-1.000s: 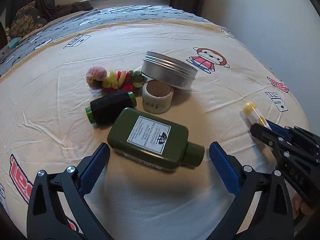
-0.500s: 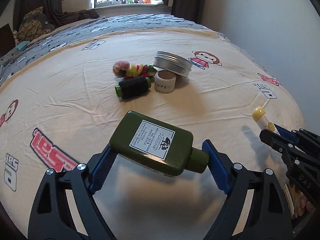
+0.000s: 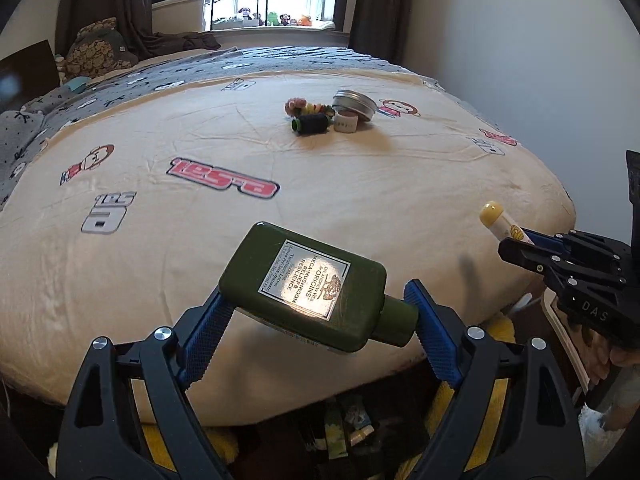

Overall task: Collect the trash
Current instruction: 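Lower the stick and green bottle into the bin below the bed and open both tools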

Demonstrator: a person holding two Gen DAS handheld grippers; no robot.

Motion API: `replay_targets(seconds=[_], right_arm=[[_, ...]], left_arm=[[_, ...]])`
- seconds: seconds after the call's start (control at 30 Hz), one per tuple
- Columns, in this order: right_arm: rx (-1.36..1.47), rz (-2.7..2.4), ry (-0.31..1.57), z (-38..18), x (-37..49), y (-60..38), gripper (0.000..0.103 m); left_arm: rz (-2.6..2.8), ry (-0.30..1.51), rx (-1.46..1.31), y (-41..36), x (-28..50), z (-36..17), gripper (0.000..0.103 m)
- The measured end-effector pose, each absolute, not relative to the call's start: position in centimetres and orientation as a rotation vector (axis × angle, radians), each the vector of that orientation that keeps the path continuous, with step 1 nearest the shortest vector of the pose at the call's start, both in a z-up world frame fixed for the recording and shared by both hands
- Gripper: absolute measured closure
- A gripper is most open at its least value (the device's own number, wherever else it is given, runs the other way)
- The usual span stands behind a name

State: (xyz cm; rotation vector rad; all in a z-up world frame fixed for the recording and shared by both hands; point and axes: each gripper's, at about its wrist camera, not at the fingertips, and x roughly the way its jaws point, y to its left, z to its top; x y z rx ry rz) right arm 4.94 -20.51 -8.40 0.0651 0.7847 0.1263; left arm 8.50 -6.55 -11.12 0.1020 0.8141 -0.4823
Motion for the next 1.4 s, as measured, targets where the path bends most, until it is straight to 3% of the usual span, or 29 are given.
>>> replay_targets(seconds=[0.33, 0.87, 1.27, 1.3, 1.4], right_arm=[[0.115, 0.18, 0.91, -12.8, 0.0, -17.7, 0.082], [0.239, 0.139, 1.205, -25.1, 0.4, -15.9, 0.082], [0.288, 0.126, 1.258, -27.3, 1.5, -15.6, 0.08], [0.287, 0.123, 1.256, -27.2, 1.7, -15.6, 0.078], [0.292, 0.101, 1.244, -27.0, 2.5, -16.1, 0.039]], left_arm=[[-0.593, 0.966, 0.138, -6.0, 1.7, -17.2, 0.021], [-0.569, 1.313, 0.175, -7.3, 2.8, -31.8, 0.021], [-0.566, 1.402, 0.168, -7.5, 3.1, -34.2, 0.021], [-0.565, 1.405, 0.166, -7.5, 3.1, -34.3, 0.021], [-0.561, 1.378, 0.167, -7.2, 3.5, -33.6, 0.011]])
